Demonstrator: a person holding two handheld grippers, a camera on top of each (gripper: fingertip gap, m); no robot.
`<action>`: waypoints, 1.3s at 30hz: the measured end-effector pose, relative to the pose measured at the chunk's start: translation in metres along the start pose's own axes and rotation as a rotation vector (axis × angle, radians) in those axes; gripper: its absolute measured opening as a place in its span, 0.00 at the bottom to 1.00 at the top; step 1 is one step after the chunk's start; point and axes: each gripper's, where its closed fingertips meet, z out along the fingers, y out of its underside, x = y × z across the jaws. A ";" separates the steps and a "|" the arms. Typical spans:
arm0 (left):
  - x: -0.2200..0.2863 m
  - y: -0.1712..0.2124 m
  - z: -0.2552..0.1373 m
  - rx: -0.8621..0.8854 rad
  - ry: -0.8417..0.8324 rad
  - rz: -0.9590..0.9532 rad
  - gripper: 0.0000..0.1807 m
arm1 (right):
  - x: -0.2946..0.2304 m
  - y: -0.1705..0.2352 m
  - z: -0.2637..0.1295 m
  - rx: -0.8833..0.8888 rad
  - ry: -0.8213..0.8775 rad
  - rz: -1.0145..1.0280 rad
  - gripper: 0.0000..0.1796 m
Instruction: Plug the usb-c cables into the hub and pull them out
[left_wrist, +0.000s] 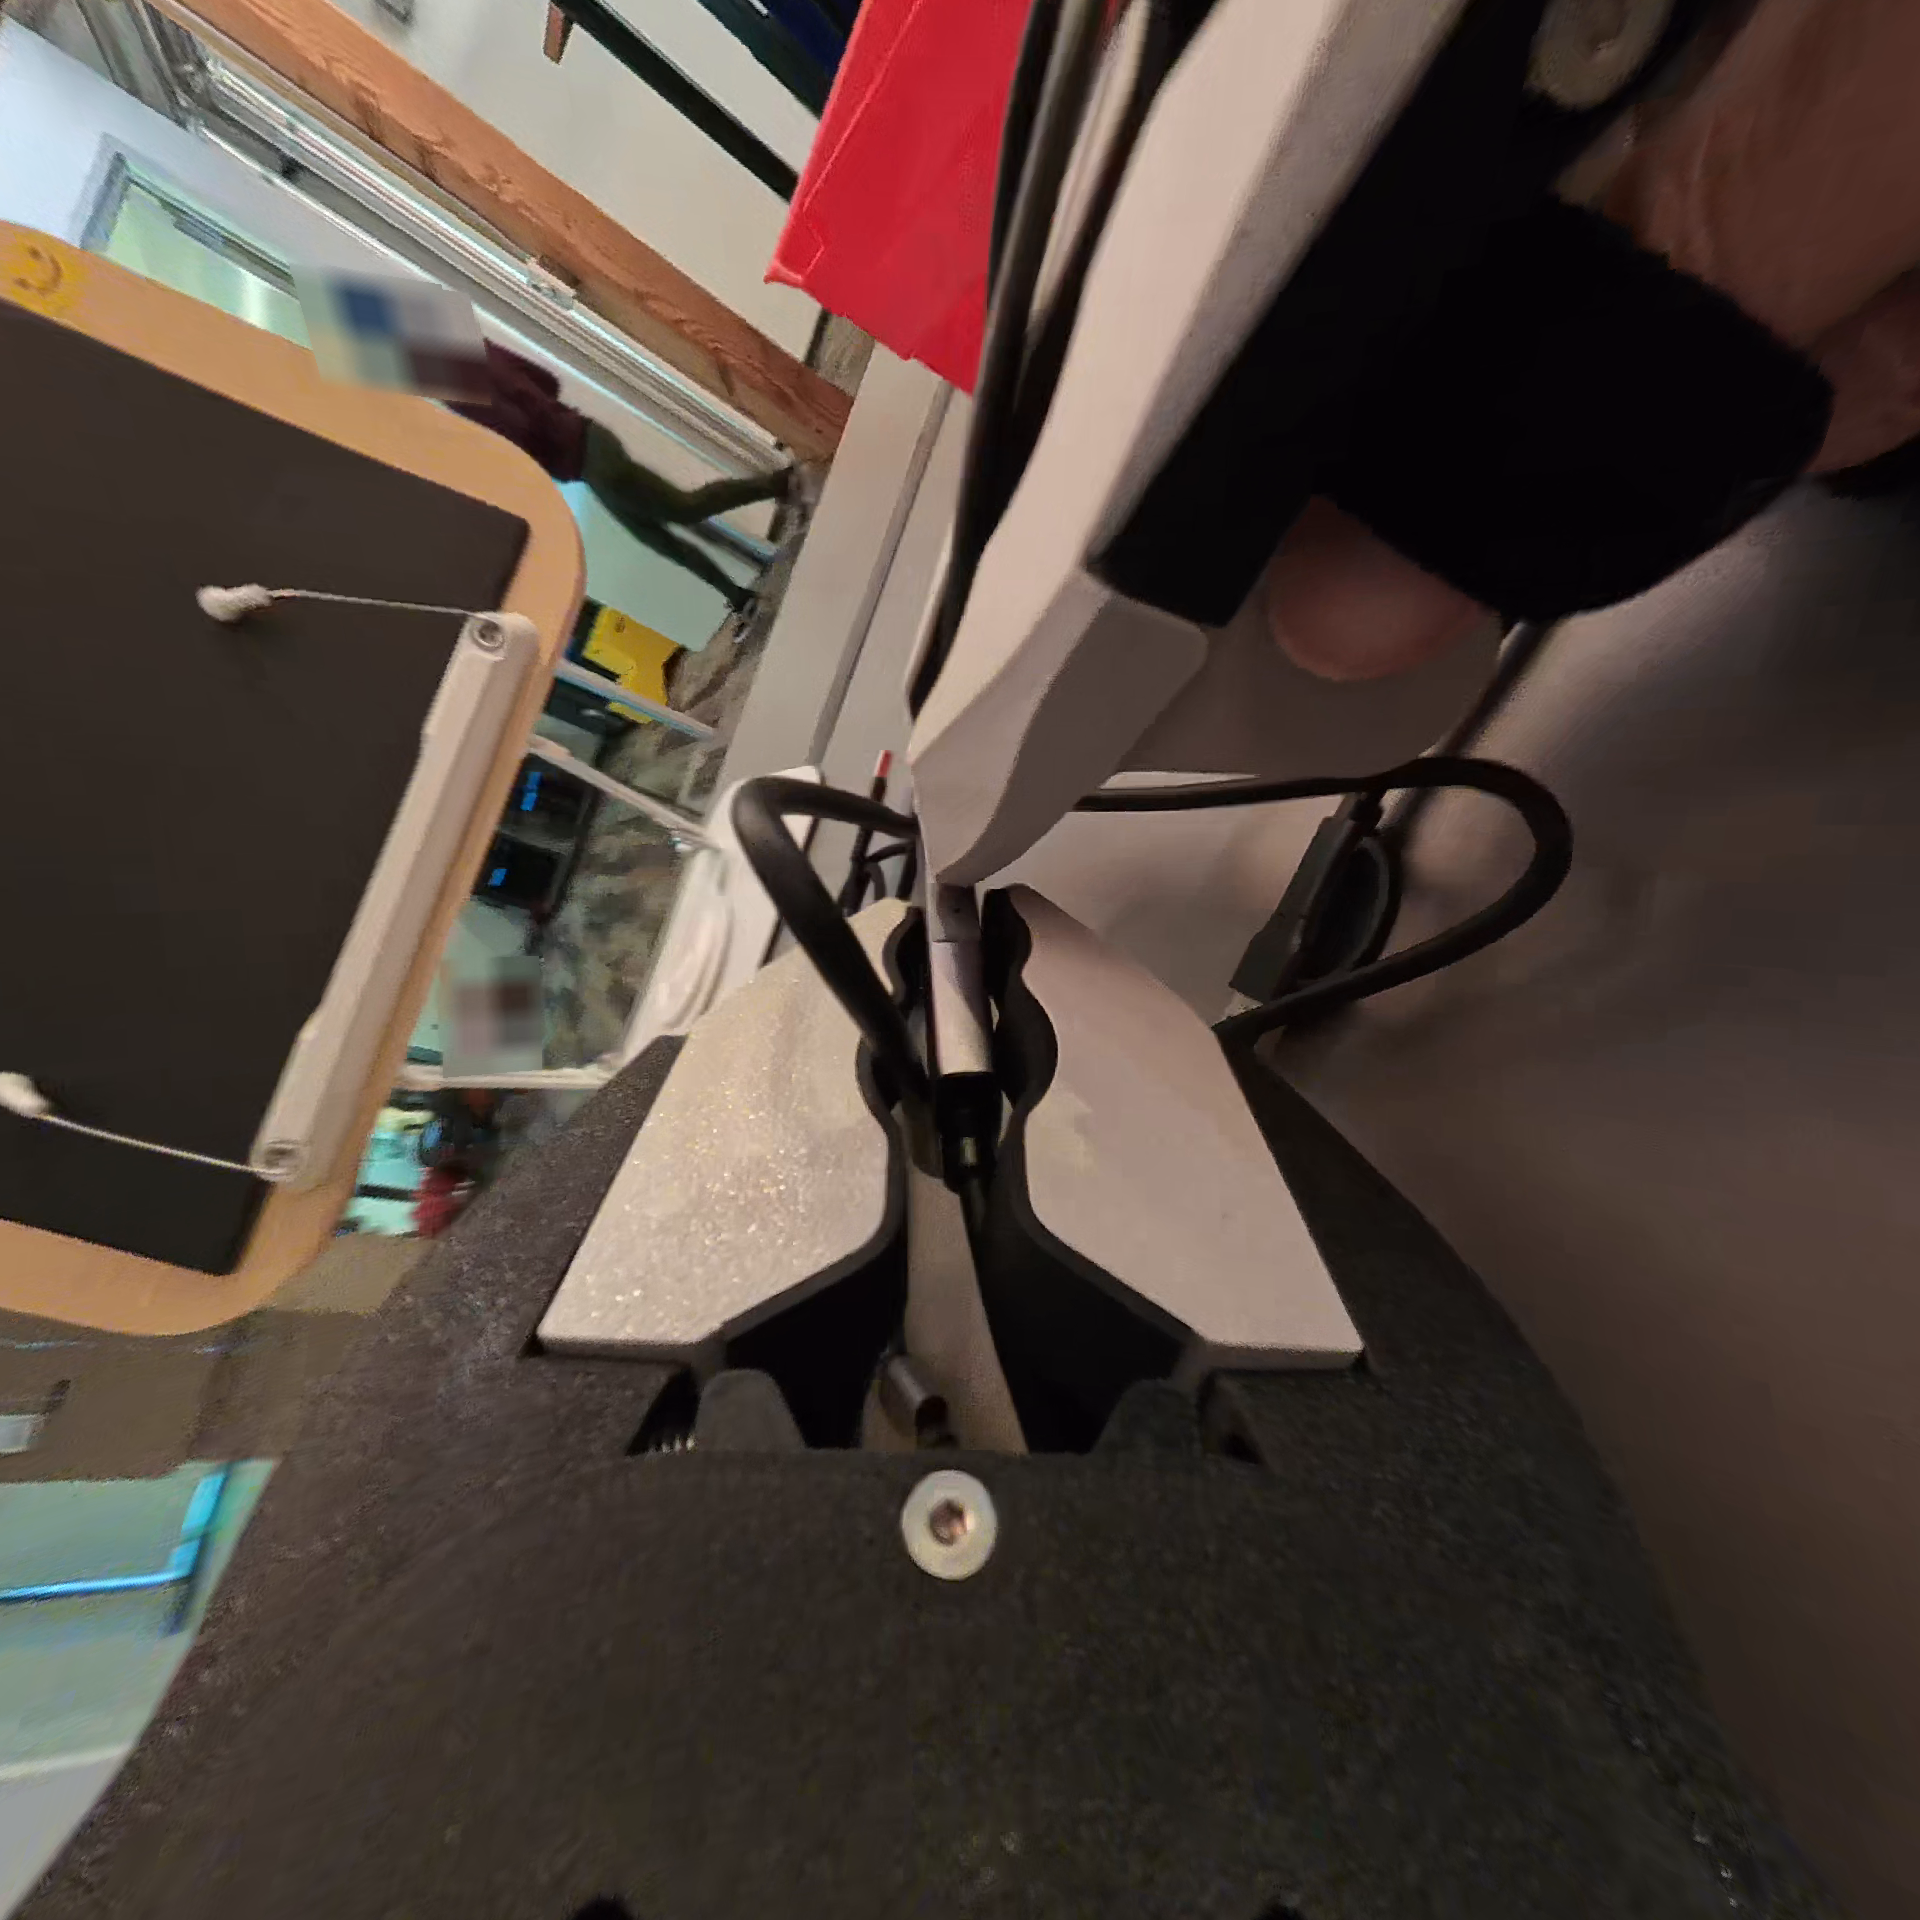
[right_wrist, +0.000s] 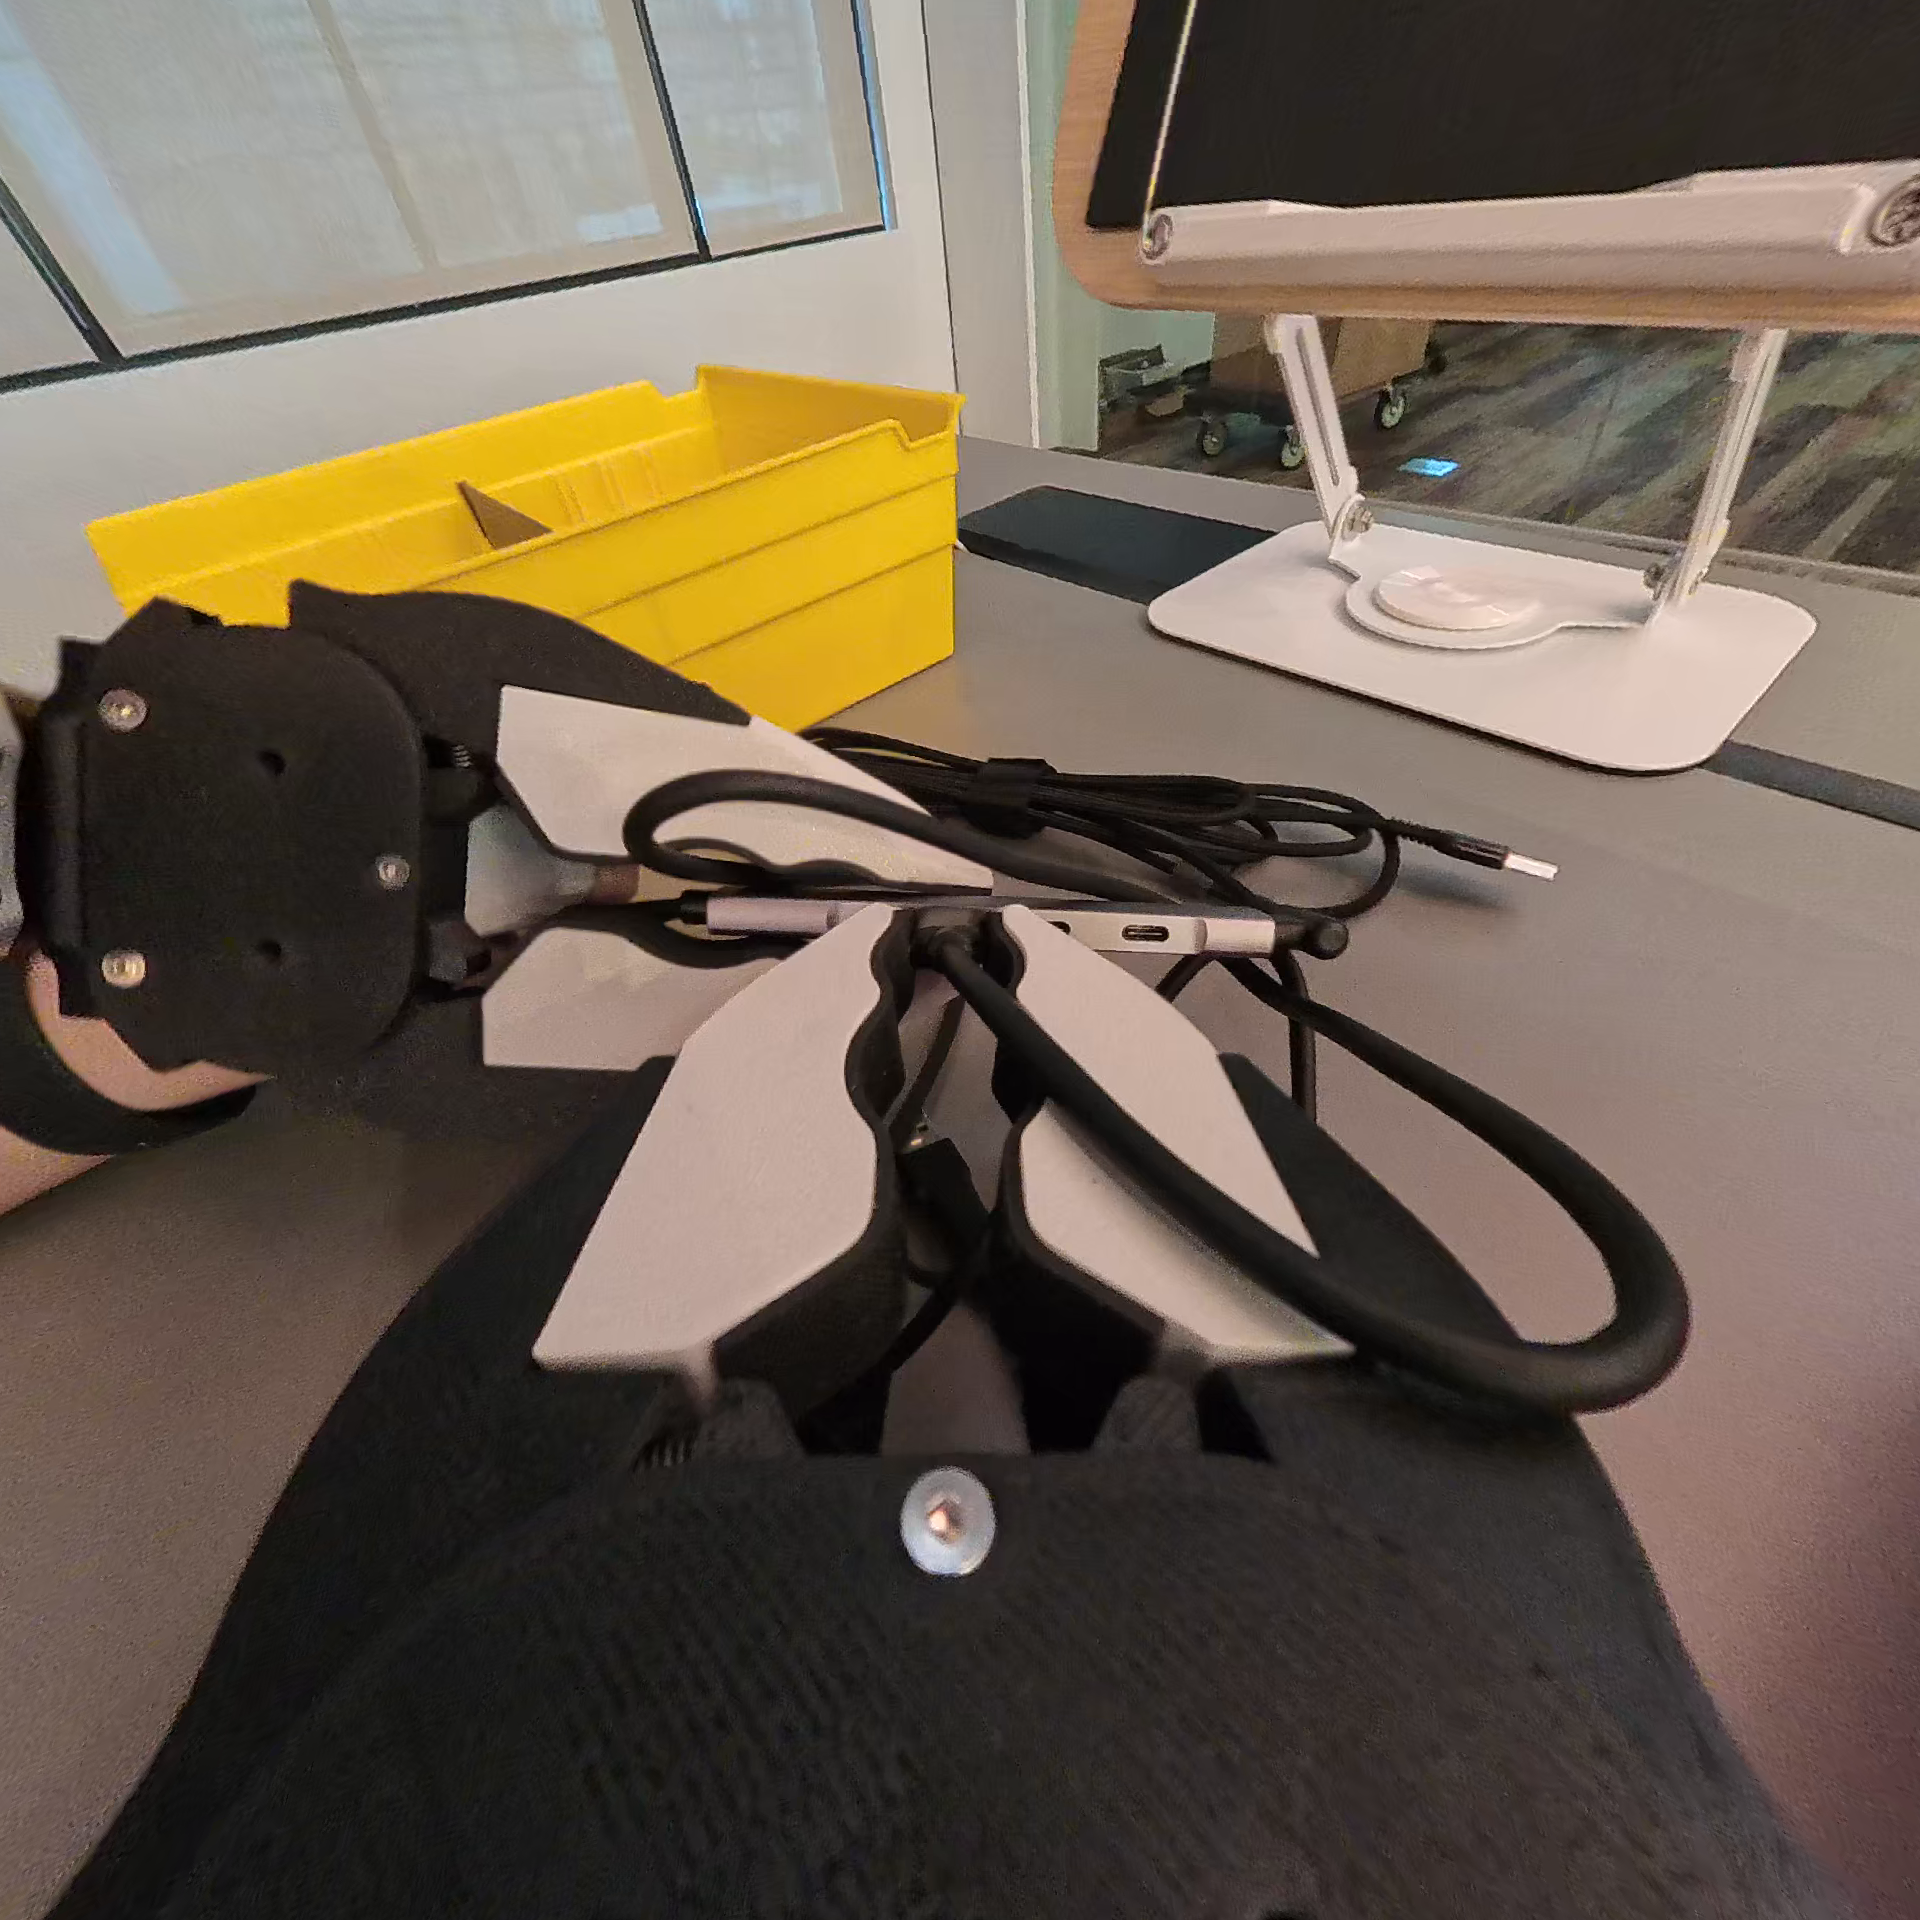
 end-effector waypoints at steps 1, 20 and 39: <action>0.000 -0.001 -0.002 0.018 0.017 -0.050 0.06 | -0.002 -0.001 0.000 0.008 -0.004 -0.006 0.07; -0.010 -0.014 -0.024 0.241 0.457 -1.120 0.19 | 0.005 -0.018 0.000 0.134 0.151 -0.065 0.07; -0.023 -0.007 -0.015 0.198 0.190 -1.141 0.10 | 0.010 -0.018 0.004 0.116 0.264 -0.190 0.07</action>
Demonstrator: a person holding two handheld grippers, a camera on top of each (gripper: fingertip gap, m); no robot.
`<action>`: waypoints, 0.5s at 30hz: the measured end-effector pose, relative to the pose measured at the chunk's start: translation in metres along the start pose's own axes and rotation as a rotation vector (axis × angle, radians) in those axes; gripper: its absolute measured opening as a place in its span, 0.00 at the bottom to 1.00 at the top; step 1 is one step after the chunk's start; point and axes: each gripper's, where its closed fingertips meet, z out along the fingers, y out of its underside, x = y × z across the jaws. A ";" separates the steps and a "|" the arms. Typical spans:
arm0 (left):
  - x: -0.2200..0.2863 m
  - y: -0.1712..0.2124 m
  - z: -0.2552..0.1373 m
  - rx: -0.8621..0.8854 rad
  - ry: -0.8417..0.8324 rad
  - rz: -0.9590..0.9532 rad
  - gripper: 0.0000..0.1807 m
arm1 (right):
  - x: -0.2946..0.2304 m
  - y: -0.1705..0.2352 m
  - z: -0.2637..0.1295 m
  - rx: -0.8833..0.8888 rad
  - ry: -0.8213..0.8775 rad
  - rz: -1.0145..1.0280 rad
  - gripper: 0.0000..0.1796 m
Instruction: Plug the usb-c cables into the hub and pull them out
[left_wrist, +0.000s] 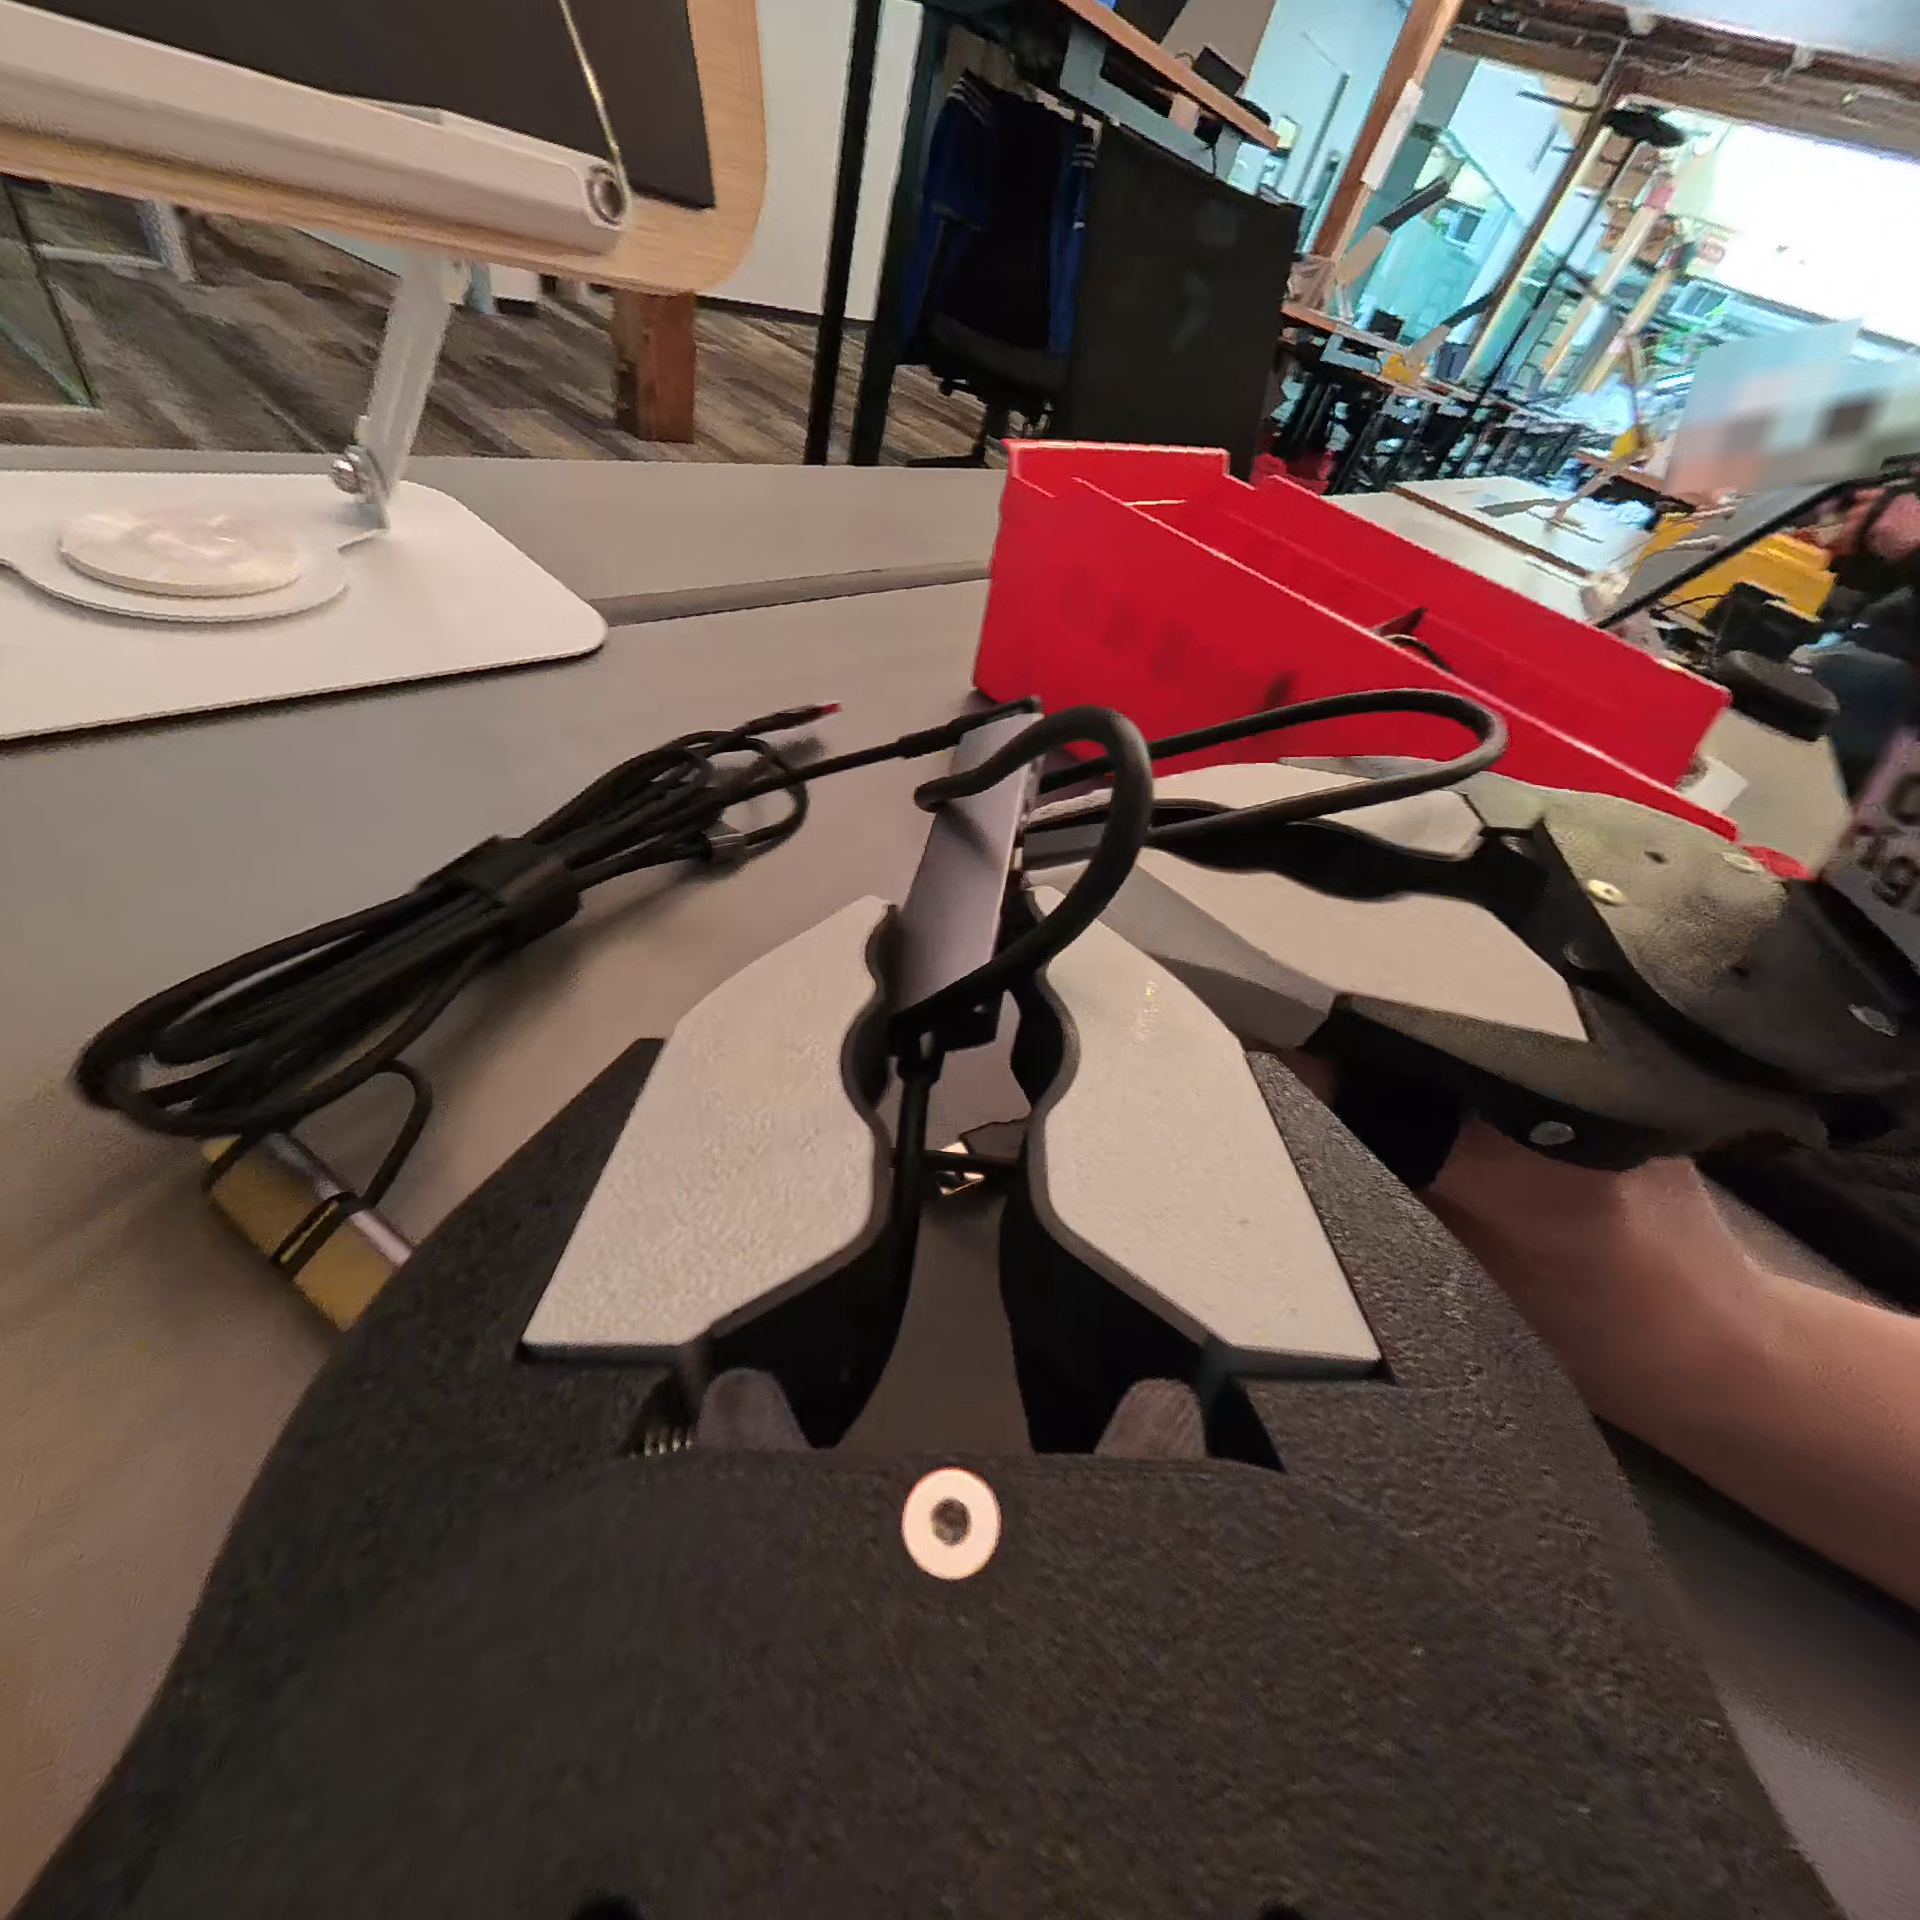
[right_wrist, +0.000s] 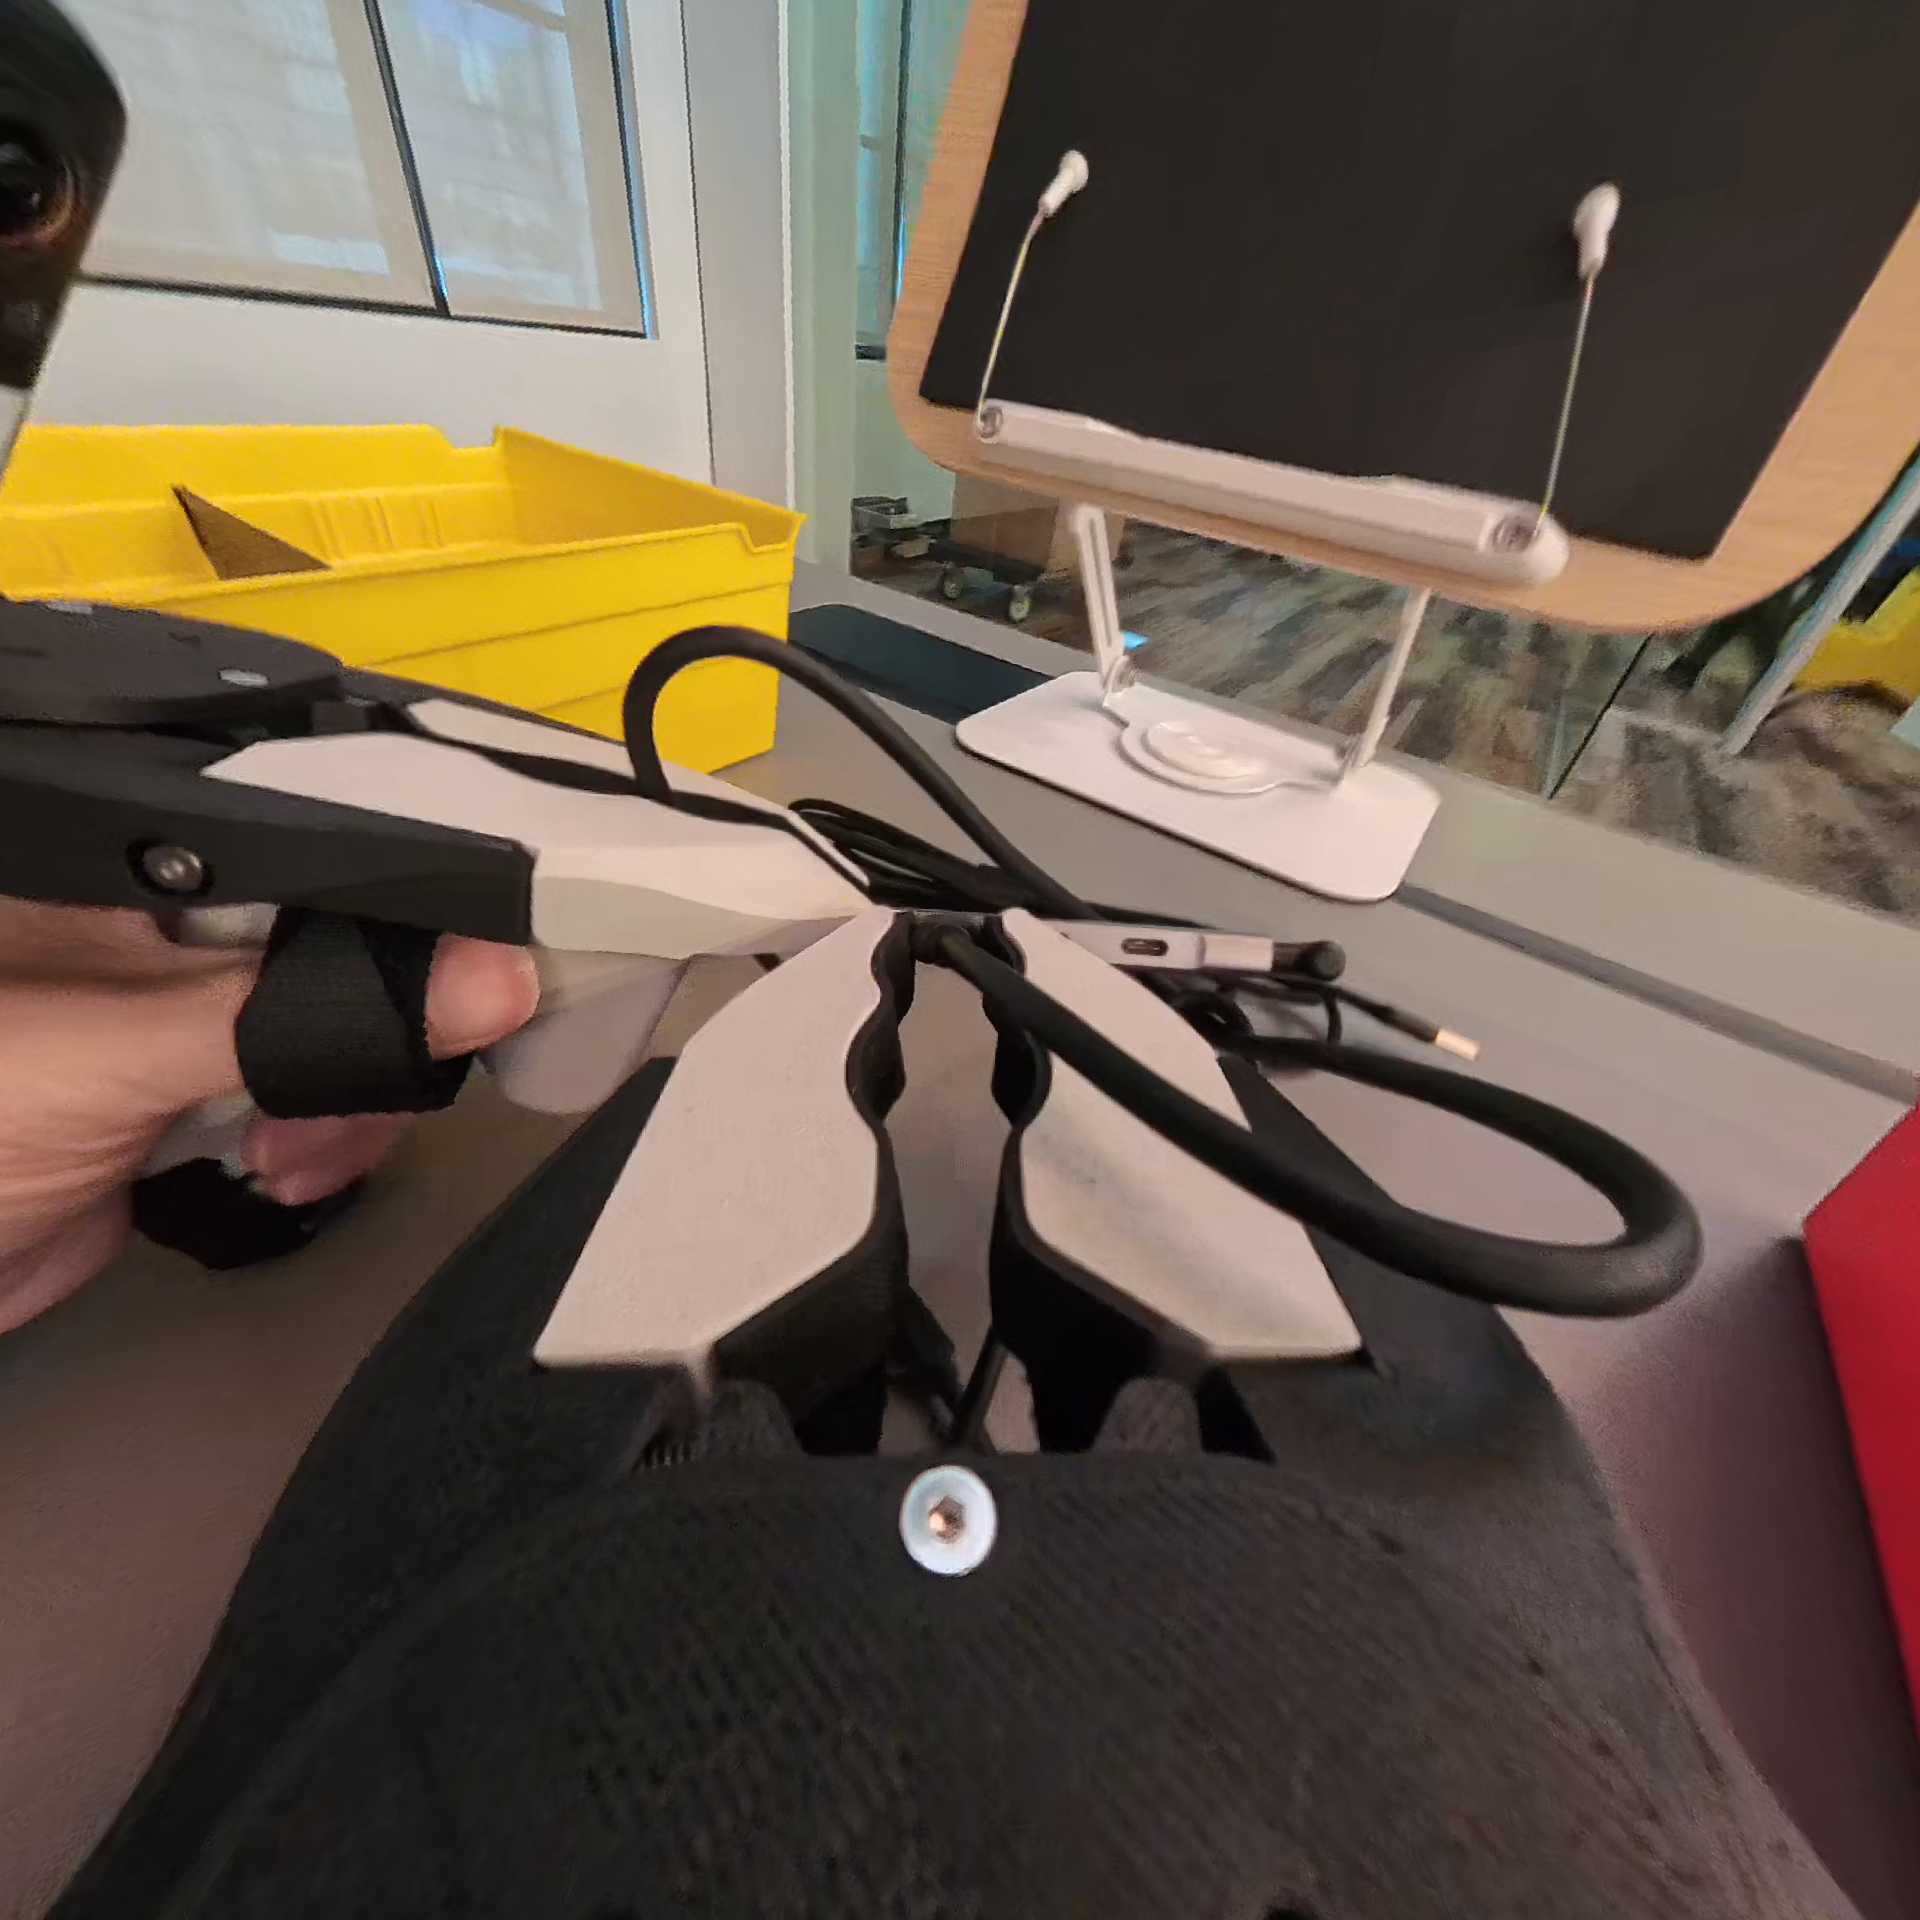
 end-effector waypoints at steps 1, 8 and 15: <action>0.001 0.000 -0.001 0.003 0.002 0.009 0.09 | -0.001 -0.001 -0.002 0.009 0.013 -0.052 0.07; 0.025 -0.013 -0.006 0.073 0.190 -0.003 0.05 | 0.000 -0.019 -0.021 0.141 0.029 -0.078 0.07; 0.031 -0.010 -0.014 0.040 0.323 -0.112 0.15 | 0.003 -0.022 -0.029 0.169 -0.009 -0.075 0.07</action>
